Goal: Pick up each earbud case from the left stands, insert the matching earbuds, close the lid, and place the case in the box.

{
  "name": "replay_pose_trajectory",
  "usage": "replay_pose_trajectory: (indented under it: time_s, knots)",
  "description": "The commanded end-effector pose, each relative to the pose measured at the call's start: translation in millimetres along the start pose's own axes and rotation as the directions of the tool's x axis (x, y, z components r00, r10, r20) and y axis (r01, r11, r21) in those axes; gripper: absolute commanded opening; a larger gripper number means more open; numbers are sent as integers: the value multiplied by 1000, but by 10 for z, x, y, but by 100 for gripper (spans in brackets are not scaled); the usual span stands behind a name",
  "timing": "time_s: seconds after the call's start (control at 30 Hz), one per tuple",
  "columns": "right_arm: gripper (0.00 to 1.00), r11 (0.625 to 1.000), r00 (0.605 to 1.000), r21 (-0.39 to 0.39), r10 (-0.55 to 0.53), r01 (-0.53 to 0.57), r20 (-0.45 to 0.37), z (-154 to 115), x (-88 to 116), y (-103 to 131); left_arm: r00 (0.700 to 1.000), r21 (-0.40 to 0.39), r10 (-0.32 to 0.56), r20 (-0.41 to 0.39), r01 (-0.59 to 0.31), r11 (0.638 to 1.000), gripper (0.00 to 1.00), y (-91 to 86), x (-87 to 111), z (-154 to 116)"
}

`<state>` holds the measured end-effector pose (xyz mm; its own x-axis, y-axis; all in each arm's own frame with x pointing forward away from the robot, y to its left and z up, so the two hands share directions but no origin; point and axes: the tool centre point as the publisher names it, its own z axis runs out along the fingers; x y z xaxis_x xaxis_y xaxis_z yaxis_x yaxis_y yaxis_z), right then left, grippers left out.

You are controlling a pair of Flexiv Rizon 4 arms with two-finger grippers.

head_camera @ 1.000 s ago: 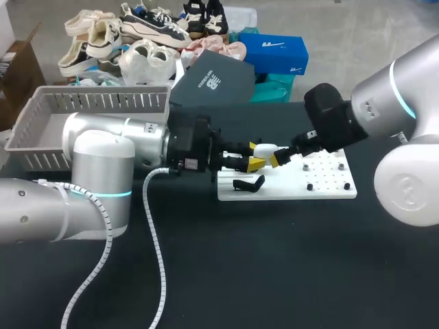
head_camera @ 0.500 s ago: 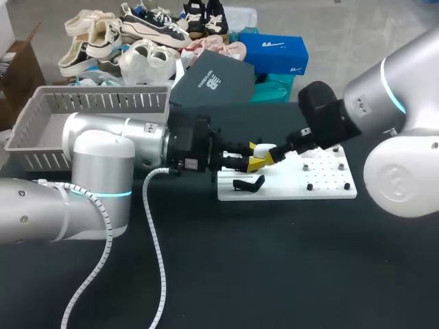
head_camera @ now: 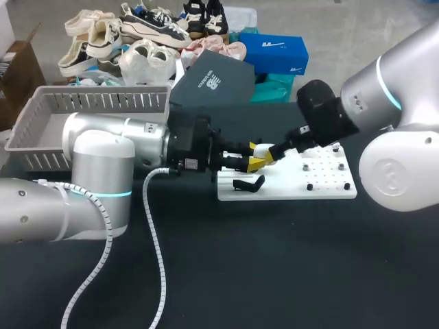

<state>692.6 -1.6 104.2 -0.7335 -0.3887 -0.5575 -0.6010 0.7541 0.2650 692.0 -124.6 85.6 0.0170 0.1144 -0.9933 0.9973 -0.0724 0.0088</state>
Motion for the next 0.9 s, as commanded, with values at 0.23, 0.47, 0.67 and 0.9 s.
replay_pose_trajectory:
  time_s: [0.23, 0.47, 0.67, 0.9]
  knots:
    - [100, 1000, 1000, 9, 4, -4, -8, 12, -11, -28, 1000, 2, 0, 2, 0, 1000, 0, 10, 6, 2]
    - [100, 1000, 1000, 18, 9, -9, -11, 14, -8, -47, 1000, 2, 0, 2, 0, 1000, 0, 10, 6, 2]
    - [100, 999, 1000, 28, 15, -15, -10, 13, -10, -62, 1000, 2, 0, 2, 0, 1000, 0, 10, 6, 2]
    - [100, 999, 1000, 40, 15, -15, 1, -22, -49, -58, 1000, 2, 0, 2, 0, 1000, 0, 10, 6, 2]
